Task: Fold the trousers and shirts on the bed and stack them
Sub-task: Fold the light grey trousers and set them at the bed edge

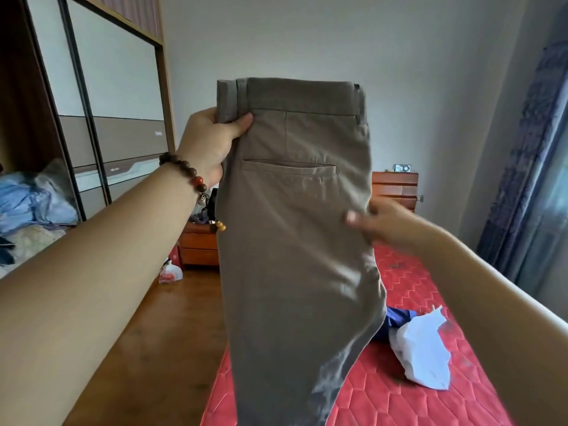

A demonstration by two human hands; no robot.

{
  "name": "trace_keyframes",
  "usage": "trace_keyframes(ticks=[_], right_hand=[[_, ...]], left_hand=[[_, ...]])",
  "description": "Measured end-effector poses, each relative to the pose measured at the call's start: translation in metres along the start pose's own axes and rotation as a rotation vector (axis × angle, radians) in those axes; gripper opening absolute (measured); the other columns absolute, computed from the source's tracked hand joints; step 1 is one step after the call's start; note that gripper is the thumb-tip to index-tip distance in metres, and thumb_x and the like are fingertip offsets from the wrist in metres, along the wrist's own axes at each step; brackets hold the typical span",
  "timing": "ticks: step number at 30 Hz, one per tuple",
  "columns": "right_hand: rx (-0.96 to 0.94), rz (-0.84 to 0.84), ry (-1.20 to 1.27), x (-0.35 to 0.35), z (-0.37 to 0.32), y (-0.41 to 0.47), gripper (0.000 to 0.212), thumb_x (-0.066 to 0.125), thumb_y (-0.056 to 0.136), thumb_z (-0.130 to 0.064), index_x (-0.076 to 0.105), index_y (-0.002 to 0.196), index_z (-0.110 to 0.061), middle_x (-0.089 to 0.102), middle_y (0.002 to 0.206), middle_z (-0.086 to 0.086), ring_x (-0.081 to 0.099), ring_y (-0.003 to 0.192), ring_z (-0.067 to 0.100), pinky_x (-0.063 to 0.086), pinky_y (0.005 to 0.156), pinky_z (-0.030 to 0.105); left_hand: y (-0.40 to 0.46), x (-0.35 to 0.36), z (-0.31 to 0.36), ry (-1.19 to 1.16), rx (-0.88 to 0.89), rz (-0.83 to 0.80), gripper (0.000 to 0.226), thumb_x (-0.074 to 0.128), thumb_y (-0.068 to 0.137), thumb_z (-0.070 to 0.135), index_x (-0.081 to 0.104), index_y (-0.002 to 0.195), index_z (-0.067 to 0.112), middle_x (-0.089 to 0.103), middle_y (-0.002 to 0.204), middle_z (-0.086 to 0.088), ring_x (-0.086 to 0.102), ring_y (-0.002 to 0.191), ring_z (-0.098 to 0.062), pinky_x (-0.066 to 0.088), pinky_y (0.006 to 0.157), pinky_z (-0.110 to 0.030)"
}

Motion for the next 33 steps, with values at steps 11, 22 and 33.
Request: trace_keyframes(ticks=[11,22,33], right_hand=[[-0.305,0.453,0.298,0.014,-0.13,0.007,0.004,0.068,0.087,-0.009,0.067,0.09,-0.007,0.073,0.083,0.004,0.07,0.079,0.016,0.059,0.077,0.032],[-0.064,0.502,0.039,0.024,0.006,0.053,0.021,0.066,0.088,-0.039,0.068,0.09,-0.019,0.074,0.092,0.003,0.07,0.089,0.02,0.057,0.083,0.041],[0.061,0.589,-0.164,-0.001,0.221,0.145,0.013,0.063,0.09,-0.031,0.056,0.08,-0.026,0.059,0.076,-0.016,0.05,0.065,-0.009,0.036,0.056,0.008]], left_hand=[[-0.012,-0.039,0.059,0.468,0.345,0.026,0.018,0.065,0.088,0.036,0.065,0.094,0.019,0.067,0.089,0.009,0.062,0.081,0.01,0.049,0.073,-0.01],[-0.02,-0.055,-0.08,0.82,0.269,0.089,0.039,0.053,0.094,0.046,0.048,0.071,0.015,0.046,0.063,0.004,0.044,0.066,-0.015,0.022,0.051,-0.022],[0.013,-0.03,-0.332,0.96,0.097,0.046,0.044,0.042,0.099,0.043,0.055,0.111,0.002,0.066,0.093,-0.019,0.061,0.087,-0.038,0.031,0.062,-0.026]])
Point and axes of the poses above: each hand's wrist, its own y-axis towards the middle knuckle, its own x-axis out of the palm, z = x × y, the point moved 10 cm from there along y, towards the middle knuckle
